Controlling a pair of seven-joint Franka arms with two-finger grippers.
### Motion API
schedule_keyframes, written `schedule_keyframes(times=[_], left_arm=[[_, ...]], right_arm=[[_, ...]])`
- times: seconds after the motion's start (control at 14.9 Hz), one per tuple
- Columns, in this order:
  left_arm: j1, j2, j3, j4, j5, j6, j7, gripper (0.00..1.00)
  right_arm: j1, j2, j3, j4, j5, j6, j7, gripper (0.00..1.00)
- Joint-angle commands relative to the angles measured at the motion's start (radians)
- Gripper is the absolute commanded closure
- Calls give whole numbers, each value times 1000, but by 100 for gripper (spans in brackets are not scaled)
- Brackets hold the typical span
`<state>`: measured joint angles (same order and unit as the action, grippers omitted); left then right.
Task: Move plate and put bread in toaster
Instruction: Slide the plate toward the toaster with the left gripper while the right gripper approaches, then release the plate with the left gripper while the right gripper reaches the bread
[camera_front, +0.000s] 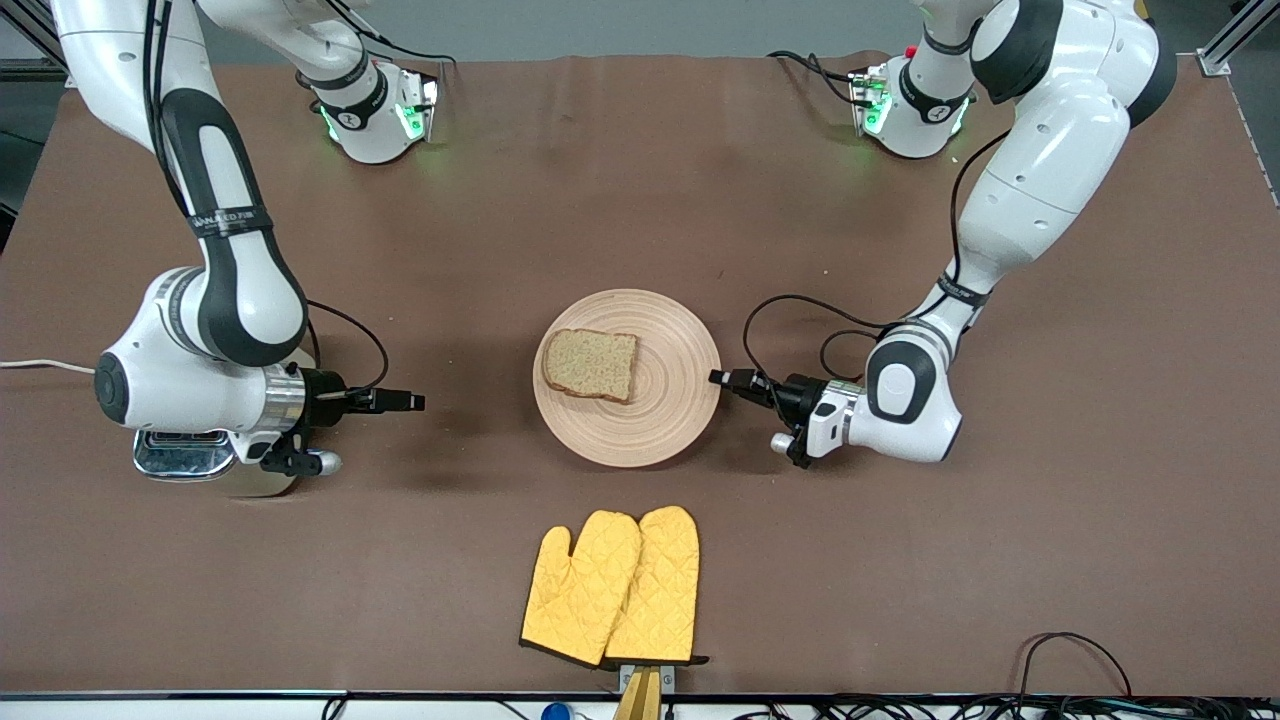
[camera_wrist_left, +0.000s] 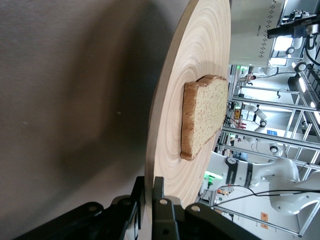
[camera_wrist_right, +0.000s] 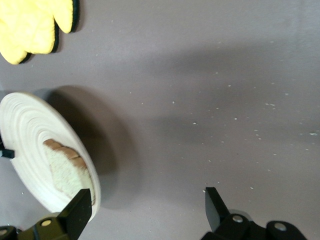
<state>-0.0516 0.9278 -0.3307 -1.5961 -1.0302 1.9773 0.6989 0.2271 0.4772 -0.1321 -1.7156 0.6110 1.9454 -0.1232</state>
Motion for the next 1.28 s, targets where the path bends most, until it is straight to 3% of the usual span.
schedule_keyframes(times=[0.0,0.2,0.34,0.47,0.54,0.6,0.81,1.21], left_arm=[[-11,2,-5,-2,-54,18,44,99],[-34,6,-5,-2,-85,49,44,99],[-34,11,-4,-2,-85,55,44,97],[-30,14,-5,-1,-87,55,39,83],[-31,14,-4,2,-96,55,30,59],[-31,14,-4,2,-132,57,36,1],[-22,2,-2,13,-194,57,13,0],[62,-73,19,48,-167,103,-146,0]], right_arm=[[40,-17,3,-57,19,76,-9,0],[180,-57,-23,-123,-13,193,90,0],[271,-68,-43,-145,-113,260,262,0],[342,-72,-43,-173,-224,326,420,1],[369,-72,-43,-177,-275,340,485,2],[385,-71,-44,-177,-342,342,541,3],[426,-61,-40,-177,-529,345,727,6],[471,-52,-38,-188,-551,348,836,24]])
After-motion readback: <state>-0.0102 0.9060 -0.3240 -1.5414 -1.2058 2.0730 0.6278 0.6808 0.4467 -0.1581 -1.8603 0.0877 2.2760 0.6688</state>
